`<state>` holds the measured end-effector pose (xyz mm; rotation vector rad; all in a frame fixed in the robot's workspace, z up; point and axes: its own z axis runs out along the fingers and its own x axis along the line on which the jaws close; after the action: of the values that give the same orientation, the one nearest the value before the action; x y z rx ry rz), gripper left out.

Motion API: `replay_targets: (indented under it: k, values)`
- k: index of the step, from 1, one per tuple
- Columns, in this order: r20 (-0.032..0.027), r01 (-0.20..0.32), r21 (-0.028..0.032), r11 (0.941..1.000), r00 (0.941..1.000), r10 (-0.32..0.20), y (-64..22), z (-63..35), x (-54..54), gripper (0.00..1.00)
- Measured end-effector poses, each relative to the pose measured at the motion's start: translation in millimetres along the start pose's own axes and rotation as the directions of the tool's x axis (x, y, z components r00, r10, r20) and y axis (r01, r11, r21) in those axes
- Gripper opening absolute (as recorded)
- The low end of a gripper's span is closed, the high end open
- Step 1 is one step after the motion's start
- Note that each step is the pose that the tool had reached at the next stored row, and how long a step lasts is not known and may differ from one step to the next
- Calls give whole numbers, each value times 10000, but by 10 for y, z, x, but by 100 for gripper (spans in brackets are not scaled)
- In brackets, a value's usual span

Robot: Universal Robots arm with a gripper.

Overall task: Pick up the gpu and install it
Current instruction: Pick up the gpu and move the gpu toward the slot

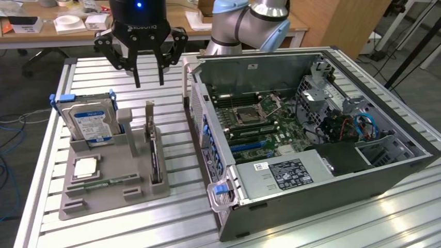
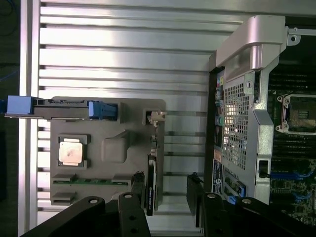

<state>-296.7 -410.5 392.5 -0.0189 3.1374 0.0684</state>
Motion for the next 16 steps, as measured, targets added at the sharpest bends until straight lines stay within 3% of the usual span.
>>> replay_targets:
  k: [16]
  values:
    - [-1, 1, 0, 10000, 10000, -1, -85, -4, 6, 47]
